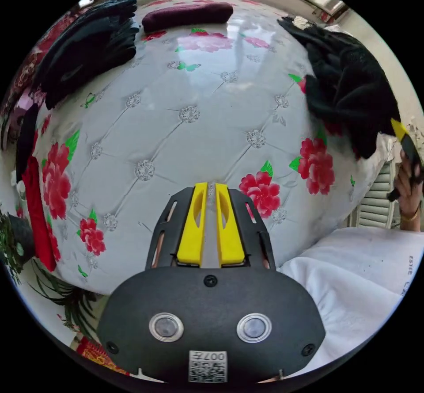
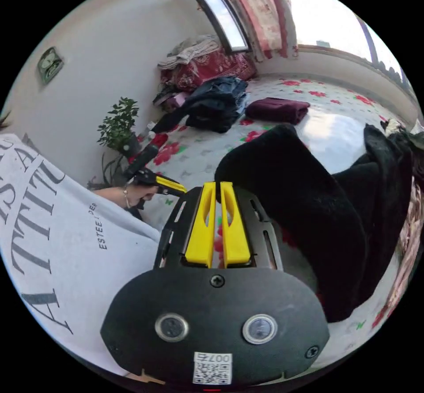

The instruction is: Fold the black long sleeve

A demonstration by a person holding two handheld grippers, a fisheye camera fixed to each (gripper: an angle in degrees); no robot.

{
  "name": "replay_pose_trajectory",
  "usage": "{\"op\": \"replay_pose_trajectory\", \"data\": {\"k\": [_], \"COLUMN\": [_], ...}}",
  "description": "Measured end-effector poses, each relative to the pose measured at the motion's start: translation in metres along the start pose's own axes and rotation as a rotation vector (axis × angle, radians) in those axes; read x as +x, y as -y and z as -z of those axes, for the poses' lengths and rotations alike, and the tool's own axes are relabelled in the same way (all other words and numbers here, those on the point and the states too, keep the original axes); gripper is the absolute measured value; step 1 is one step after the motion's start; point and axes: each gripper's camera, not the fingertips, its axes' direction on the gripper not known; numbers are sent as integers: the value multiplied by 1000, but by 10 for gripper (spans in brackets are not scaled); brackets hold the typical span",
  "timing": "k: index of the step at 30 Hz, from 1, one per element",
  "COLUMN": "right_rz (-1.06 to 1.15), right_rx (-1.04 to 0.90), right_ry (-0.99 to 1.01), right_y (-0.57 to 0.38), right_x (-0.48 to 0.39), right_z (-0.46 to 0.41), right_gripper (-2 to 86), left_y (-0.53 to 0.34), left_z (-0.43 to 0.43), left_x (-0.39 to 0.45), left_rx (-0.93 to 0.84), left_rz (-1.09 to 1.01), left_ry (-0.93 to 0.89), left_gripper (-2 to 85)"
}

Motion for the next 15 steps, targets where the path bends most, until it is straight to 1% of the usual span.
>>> {"op": "replay_pose_trajectory", "data": {"k": [1, 4, 6, 8, 11, 13, 14, 15], "right_rz": [100, 236, 288, 281, 127, -86, -141, -244], "right_rx": [-54, -168, -235, -213, -121, -90, -92, -96], "right_ry": [73, 199, 216, 170, 21, -132, -169, -226], "right_y": [10, 22, 24, 24, 17, -5, -12, -25], "right_x": [-30, -83, -96, -89, -42, 14, 27, 52], "right_z": [-15, -47, -59, -50, -10, 22, 29, 44], "right_gripper": [4, 10, 14, 22, 35, 42, 44, 48], "left_y": [-14, -45, -61, -79, -117, -146, -151, -156], "left_z": [12, 40, 49, 56, 76, 96, 102, 114], "left_x": [-6, -30, -53, -80, -124, -148, -150, -152], "left_rx": [70, 195, 212, 210, 261, 318, 333, 364], "left_rz": [10, 37, 86, 155, 243, 288, 285, 260], "left_ry": [-77, -196, -218, -189, -196, -192, -191, -192], "left_gripper": [49, 56, 48, 47, 54, 62, 63, 64]}}
